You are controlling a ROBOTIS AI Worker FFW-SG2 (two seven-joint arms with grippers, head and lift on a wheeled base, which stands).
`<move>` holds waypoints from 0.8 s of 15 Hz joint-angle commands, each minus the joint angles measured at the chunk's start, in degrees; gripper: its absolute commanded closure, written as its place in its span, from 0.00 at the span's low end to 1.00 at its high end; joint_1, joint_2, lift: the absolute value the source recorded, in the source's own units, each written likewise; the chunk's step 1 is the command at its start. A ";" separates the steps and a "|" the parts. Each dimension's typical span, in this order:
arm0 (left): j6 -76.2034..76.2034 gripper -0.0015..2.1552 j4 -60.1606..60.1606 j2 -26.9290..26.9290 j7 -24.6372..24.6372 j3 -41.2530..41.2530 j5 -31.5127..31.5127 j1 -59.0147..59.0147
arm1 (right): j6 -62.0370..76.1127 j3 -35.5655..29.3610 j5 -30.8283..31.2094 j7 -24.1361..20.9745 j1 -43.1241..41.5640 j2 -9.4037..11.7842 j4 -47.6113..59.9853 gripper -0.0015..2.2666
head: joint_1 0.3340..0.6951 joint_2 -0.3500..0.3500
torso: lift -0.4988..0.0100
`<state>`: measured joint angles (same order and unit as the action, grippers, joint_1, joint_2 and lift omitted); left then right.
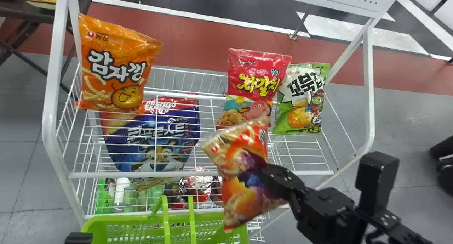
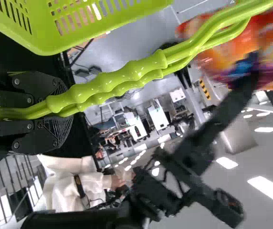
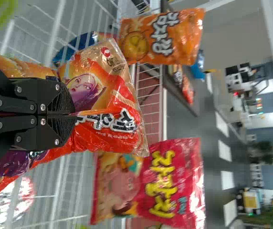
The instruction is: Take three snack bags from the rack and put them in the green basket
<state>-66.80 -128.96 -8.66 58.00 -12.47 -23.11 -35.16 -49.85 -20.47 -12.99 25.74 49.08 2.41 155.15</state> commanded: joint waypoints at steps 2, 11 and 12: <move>0.04 0.84 -0.50 0.92 0.01 1.84 -0.27 -0.44 | -22.18 -4.22 -2.39 3.88 0.93 0.05 3.84 0.94 | 1.00 0.00 | 0.97; 0.57 0.84 -0.94 1.27 0.63 0.70 0.09 -1.05 | -31.32 6.76 -5.38 6.87 0.05 1.37 -0.73 0.86 | 1.00 0.00 | 0.97; 0.92 0.84 -0.94 1.27 0.63 0.52 0.26 -1.23 | -29.57 7.20 -5.29 6.87 -0.74 1.37 -2.57 0.53 | 1.00 0.00 | 0.97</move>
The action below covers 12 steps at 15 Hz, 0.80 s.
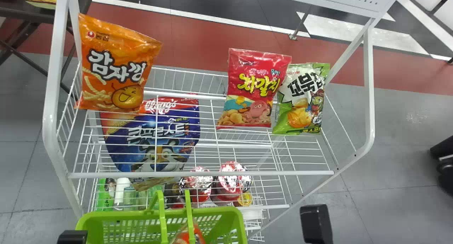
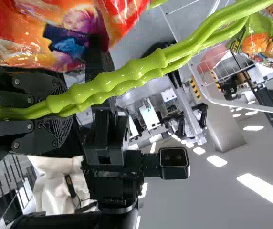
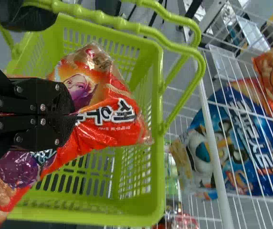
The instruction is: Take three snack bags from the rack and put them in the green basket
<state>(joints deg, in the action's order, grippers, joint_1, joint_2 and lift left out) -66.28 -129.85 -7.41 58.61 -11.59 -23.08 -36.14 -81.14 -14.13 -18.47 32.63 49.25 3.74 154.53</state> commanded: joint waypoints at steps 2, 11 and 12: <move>1.10 0.84 -0.14 -0.06 0.10 -0.37 0.23 -0.68 | 3.31 0.95 1.94 0.16 -2.05 0.57 -4.33 0.00 | 1.00 0.00 | 0.97; 1.45 0.84 -0.58 -0.06 -0.25 -2.48 1.28 -1.03 | 52.00 -4.85 0.98 -2.39 -3.72 -2.33 -13.91 0.02 | 1.00 0.00 | 0.97; 1.45 0.84 -0.58 -0.06 -0.25 -2.83 1.54 -1.12 | 57.45 -4.59 2.38 -4.94 -5.83 -2.60 -15.93 0.02 | 1.00 0.00 | 0.97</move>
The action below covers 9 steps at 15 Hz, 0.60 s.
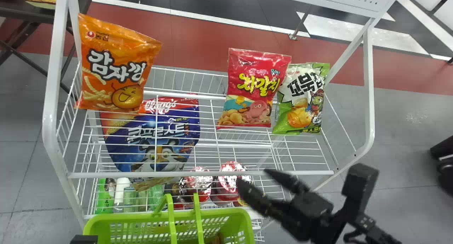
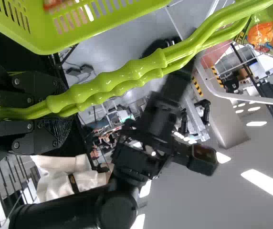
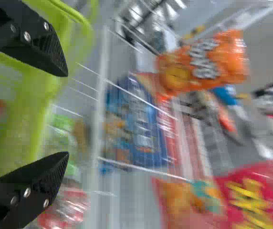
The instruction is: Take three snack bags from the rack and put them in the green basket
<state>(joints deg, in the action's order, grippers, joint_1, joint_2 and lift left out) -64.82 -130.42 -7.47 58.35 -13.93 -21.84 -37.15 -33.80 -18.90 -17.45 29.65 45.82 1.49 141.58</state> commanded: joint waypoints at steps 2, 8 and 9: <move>0.00 0.84 -0.01 -0.09 -0.17 -1.71 1.36 -0.12 | 15.56 1.15 6.38 -6.80 -7.94 -1.14 -6.93 0.02 | 1.00 0.00 | 0.97; -0.18 0.84 -0.10 -0.70 0.01 -2.95 2.50 0.23 | 10.46 3.17 16.58 -13.91 -29.21 -1.40 -23.81 0.02 | 1.00 0.00 | 0.97; 0.00 0.84 -0.10 -0.70 0.01 -3.03 2.50 0.23 | 9.40 3.26 17.28 -13.91 -32.29 -1.40 -26.62 0.02 | 1.00 0.00 | 0.97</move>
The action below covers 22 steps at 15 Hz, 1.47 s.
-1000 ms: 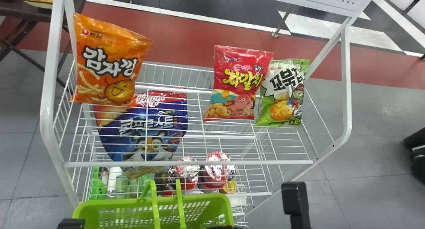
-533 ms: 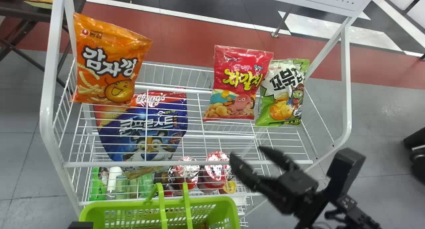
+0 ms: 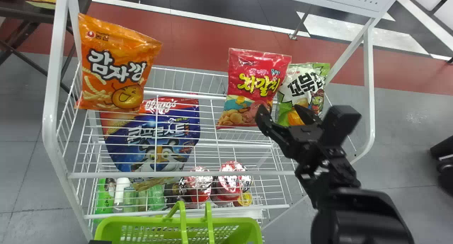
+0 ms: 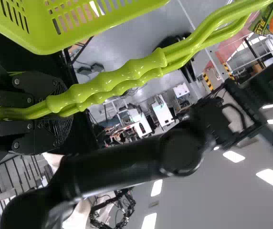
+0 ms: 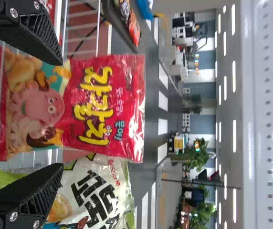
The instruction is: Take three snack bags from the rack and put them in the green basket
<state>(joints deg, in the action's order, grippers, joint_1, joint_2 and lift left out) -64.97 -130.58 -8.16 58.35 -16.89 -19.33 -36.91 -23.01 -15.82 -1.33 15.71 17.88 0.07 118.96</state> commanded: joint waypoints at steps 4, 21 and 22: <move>0.14 0.84 0.15 0.07 -0.17 -0.25 0.09 0.00 | -2.79 0.52 0.36 1.34 -10.50 0.02 -11.47 0.04 | 1.00 0.00 | 0.97; -0.21 0.82 0.76 0.16 -0.96 0.01 -0.27 1.93 | -13.16 -9.23 -12.21 9.25 13.23 0.37 18.15 0.99 | 1.00 0.00 | 0.97; -0.39 0.82 1.03 0.25 -0.96 0.19 -0.44 2.37 | -15.80 -12.13 -16.08 9.77 16.75 0.37 21.41 0.99 | 1.00 0.00 | 0.97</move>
<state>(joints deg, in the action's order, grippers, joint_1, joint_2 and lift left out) -65.19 -129.84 -8.02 57.40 -16.94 -19.55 -35.06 -34.89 -24.47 -12.79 25.15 29.71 0.38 135.41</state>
